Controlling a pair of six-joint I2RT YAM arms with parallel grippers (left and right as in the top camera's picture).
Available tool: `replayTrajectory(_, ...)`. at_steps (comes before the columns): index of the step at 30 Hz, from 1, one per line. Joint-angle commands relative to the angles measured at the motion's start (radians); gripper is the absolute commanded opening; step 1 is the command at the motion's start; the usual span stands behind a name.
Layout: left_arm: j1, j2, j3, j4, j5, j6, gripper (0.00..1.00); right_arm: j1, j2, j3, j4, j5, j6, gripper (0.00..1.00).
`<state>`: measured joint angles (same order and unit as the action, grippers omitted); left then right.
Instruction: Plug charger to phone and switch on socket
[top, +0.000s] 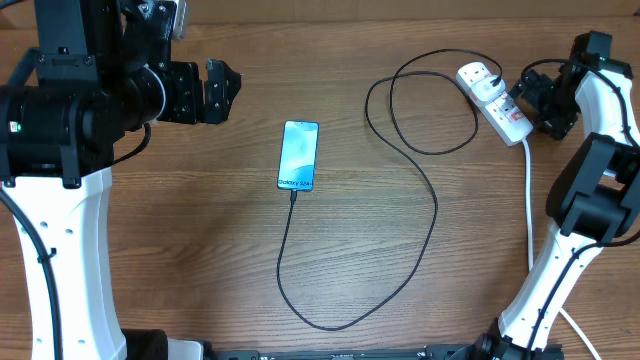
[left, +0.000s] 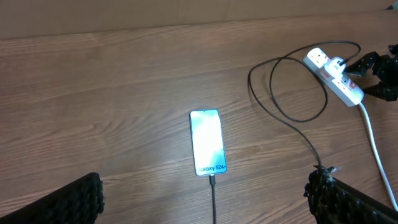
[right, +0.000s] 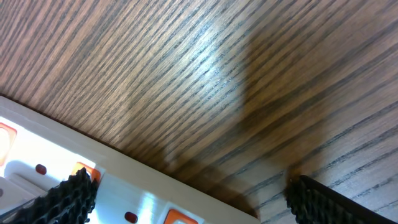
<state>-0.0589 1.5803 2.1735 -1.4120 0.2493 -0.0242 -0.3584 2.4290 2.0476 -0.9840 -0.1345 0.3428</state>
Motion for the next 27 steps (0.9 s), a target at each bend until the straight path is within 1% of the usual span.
replayTrajectory(1,-0.007,0.002,0.002,0.001,-0.006,-0.006,1.00,0.006,0.029,0.001,0.009,-0.047,-0.003,1.00)
replayTrajectory(13,-0.007,0.002,0.002,0.002,-0.006,-0.006,0.99,0.006,0.029,0.001,0.024,-0.048,-0.003,1.00)
replayTrajectory(27,-0.007,0.002,0.002,0.001,-0.006,-0.006,0.99,0.007,0.031,0.000,-0.007,-0.047,-0.004,1.00)
